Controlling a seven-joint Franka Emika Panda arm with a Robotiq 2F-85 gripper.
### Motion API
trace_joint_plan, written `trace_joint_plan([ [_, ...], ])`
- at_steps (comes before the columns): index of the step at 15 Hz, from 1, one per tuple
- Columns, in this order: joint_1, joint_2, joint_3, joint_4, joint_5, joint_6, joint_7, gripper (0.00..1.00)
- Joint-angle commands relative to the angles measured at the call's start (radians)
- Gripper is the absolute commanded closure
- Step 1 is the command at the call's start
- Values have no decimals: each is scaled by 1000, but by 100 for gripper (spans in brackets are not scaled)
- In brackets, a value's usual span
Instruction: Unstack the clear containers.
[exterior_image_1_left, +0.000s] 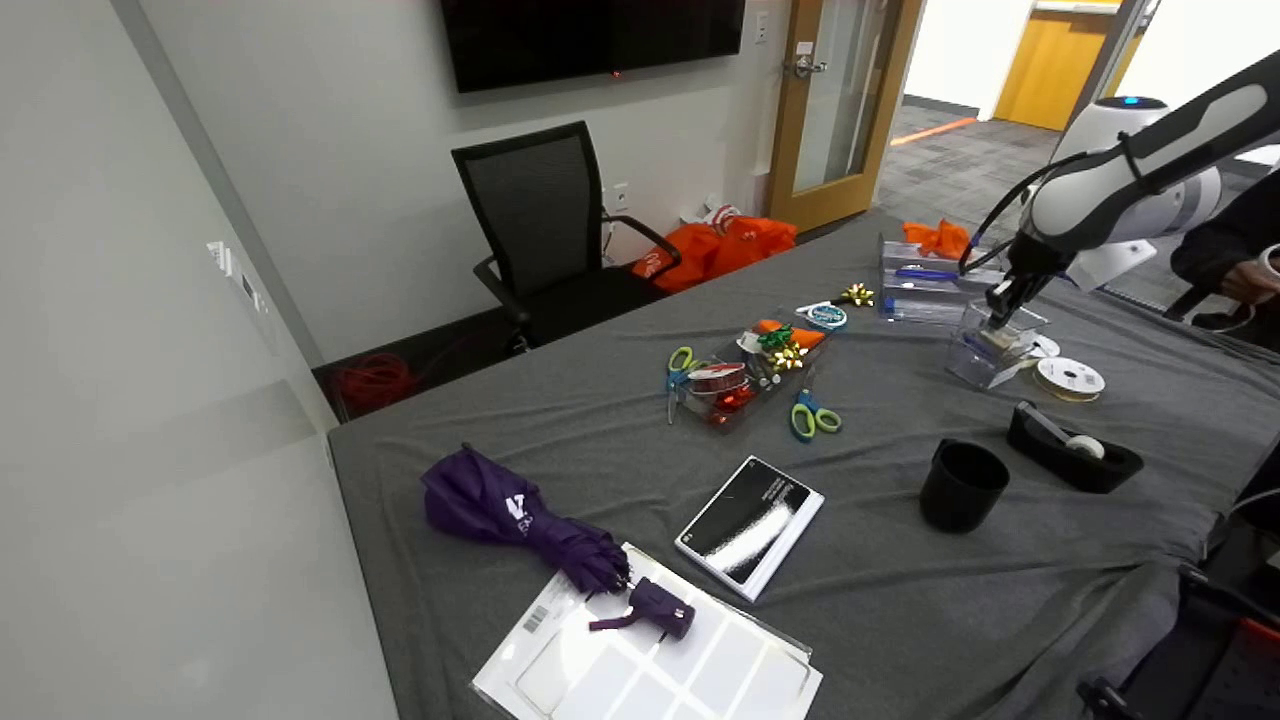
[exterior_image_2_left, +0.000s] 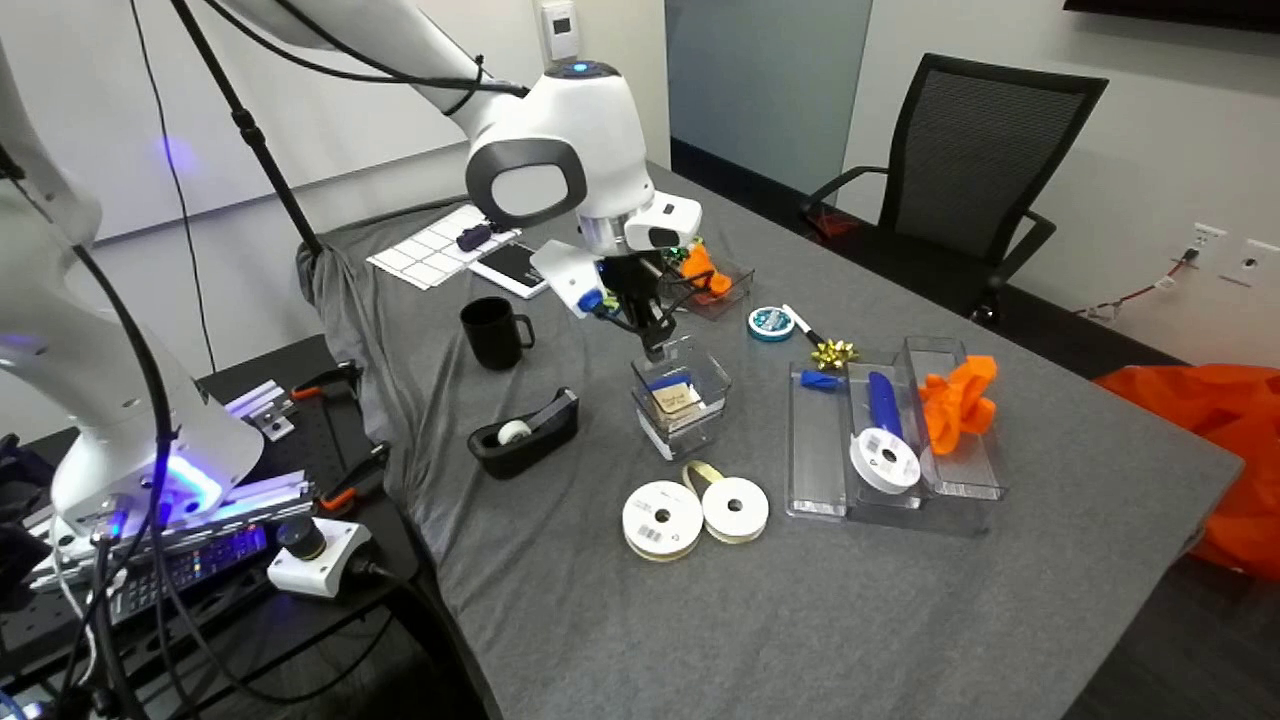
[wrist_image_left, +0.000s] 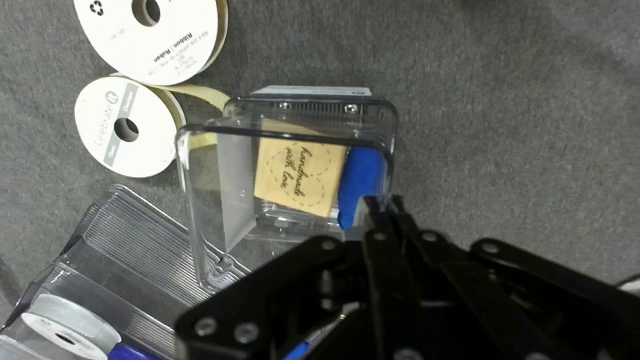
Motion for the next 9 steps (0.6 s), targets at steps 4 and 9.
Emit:
trace_joint_plan([
  [4,7,-162,17,-58,35,-93,-13,99],
  [9,45,-306,33,-107,128,-216,-29,99],
])
